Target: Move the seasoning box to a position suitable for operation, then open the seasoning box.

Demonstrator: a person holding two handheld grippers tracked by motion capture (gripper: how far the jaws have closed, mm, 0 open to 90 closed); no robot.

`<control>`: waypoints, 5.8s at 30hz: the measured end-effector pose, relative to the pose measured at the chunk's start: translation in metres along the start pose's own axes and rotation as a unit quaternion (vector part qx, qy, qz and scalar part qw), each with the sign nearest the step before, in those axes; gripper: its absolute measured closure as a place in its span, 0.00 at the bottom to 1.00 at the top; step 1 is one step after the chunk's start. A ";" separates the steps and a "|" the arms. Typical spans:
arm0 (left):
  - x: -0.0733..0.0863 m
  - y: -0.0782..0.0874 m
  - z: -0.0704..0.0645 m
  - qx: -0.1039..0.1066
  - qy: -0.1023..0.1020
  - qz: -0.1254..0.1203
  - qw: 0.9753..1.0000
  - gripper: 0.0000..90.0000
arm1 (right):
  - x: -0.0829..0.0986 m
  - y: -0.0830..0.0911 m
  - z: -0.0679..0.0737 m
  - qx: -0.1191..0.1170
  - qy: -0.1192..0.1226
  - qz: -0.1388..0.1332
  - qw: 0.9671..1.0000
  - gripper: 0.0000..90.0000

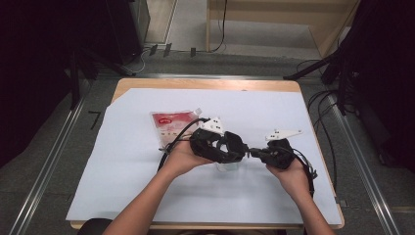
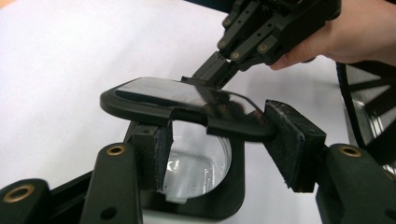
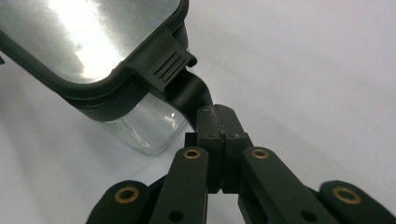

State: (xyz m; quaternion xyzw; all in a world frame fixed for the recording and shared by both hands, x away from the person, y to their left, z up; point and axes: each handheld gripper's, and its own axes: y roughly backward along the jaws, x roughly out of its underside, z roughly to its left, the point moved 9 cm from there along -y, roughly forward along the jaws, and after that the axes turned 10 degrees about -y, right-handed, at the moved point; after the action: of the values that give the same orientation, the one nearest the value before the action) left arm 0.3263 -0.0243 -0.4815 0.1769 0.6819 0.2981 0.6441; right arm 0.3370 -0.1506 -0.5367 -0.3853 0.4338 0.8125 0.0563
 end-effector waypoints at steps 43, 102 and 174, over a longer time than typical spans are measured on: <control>-0.030 -0.003 -0.013 0.066 0.015 0.018 0.998 0.74 | -0.001 0.009 0.012 -0.006 0.008 -0.015 1.000 0.97; 0.057 0.130 0.025 -0.038 0.116 0.023 0.992 0.50 | 0.033 -0.003 0.111 -0.091 0.064 0.028 0.993 0.60; 0.101 0.134 0.072 -0.092 0.182 -0.018 0.979 0.99 | -0.006 -0.061 0.156 -0.103 0.084 0.016 0.991 0.56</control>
State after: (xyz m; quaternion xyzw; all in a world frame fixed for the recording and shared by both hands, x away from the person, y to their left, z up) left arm 0.3674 0.1537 -0.4744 0.0470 0.7602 0.3748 0.5285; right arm 0.2766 0.0057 -0.5224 -0.4492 0.3568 0.8184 -0.0337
